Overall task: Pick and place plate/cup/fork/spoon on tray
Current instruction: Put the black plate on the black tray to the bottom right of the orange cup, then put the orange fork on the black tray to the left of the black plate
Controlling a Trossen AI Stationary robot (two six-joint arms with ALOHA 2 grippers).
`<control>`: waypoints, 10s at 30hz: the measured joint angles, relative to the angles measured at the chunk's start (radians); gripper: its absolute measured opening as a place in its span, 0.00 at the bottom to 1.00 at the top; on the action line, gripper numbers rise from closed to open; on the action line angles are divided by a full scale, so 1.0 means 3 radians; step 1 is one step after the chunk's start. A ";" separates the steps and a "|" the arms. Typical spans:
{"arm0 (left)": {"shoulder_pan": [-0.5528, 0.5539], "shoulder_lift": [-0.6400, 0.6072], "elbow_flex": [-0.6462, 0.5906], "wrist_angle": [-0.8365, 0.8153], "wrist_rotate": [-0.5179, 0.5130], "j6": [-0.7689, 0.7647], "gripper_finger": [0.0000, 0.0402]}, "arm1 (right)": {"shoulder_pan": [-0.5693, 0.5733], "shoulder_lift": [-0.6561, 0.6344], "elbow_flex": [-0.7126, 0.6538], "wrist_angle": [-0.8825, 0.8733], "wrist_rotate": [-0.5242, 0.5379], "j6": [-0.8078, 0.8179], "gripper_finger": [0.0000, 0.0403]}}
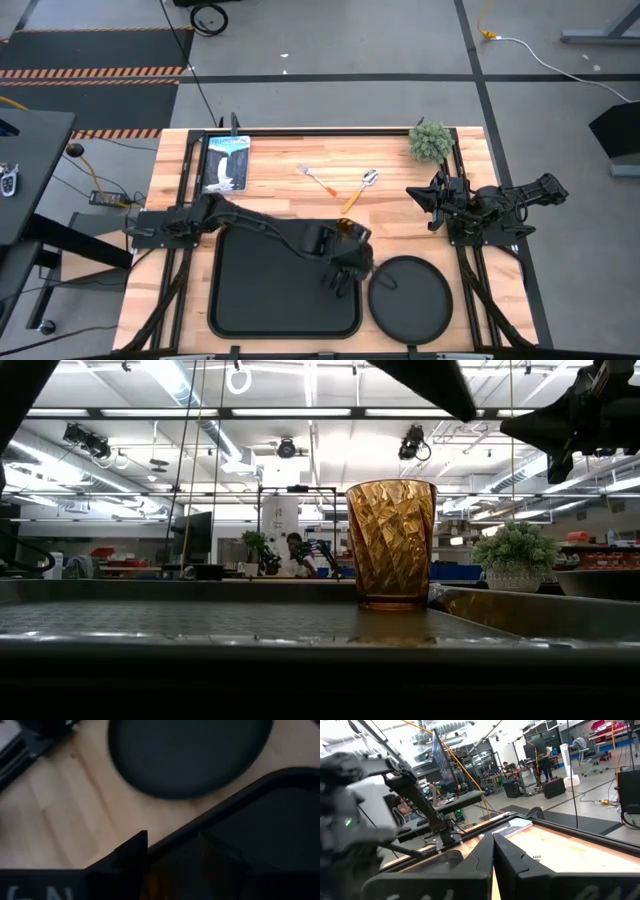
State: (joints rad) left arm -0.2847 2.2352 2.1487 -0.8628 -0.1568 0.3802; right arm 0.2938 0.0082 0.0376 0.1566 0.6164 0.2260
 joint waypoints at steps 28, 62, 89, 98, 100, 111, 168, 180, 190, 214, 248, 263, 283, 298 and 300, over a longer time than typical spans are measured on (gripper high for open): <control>-0.0392 0.0809 -0.0006 0.1106 0.0034 0.1220 0.43 | 0.0000 -0.0001 0.0000 0.0024 0.0001 0.0000 0.04; -0.0335 0.0941 -0.0004 0.1068 0.0099 0.1461 0.05 | -0.0001 -0.0001 0.0000 0.0047 0.0000 0.0000 0.04; -0.0578 -0.0007 -0.0006 0.0926 -0.0060 0.0318 0.03 | -0.0001 -0.0001 0.0000 0.0124 0.0001 0.0000 0.04; -0.0722 -0.0370 -0.0003 -0.0325 -0.0492 -0.1162 0.03 | 0.0000 -0.0001 0.0000 0.0126 0.0000 0.0000 0.04; -0.0777 -0.0393 -0.0003 -0.0579 -0.0531 -0.1430 0.03 | -0.0001 0.0000 0.0000 0.0125 0.0001 0.0000 0.04; -0.1145 -0.0404 -0.0003 -0.1466 -0.0969 -0.2684 0.03 | 0.0000 0.0000 0.0000 0.0125 0.0000 0.0000 0.04; -0.1216 -0.0294 -0.1087 -0.0880 -0.0516 -0.3918 0.33 | -0.0001 -0.0001 0.0000 0.0198 0.0000 0.0000 0.04; -0.0776 -0.0267 -0.1508 0.0490 -0.0366 -0.2974 0.25 | -0.0001 0.0000 0.0000 0.0197 0.0000 0.0000 0.04; -0.0541 -0.0154 -0.1515 0.1315 -0.0320 -0.2364 0.20 | -0.0001 0.0000 0.0000 0.0197 0.0001 0.0000 0.04; -0.0422 -0.0027 -0.1507 0.1665 -0.0218 -0.2309 0.16 | 0.0000 0.0000 0.0000 0.0196 0.0001 0.0000 0.04; 0.1623 -0.0519 -0.0766 -0.0383 0.0355 -0.1007 0.12 | -0.0001 -0.0001 0.0000 0.0264 0.0001 0.0000 0.04; 0.2188 -0.0470 -0.1023 -0.0420 0.0616 0.0473 0.35 | 0.0000 -0.0001 0.0000 0.0275 0.0000 0.0000 0.04; 0.2302 0.0019 -0.1026 -0.0345 0.0588 0.1019 0.52 | -0.0001 -0.0001 0.0000 0.0349 -0.0023 0.0000 0.04; 0.2228 0.0185 -0.1024 -0.0310 0.0021 0.1331 0.45 | 0.0000 0.0000 0.0000 0.0346 -0.0027 0.0000 0.04; 0.2222 0.0184 -0.1023 -0.0332 0.0012 0.1330 0.43 | -0.0001 -0.0001 0.0000 0.0348 -0.0026 0.0000 0.04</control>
State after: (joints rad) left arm 0.3820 2.2906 1.8416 -0.9625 -0.1531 0.7793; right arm 0.2935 0.0078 0.0376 0.2609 0.6085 0.2260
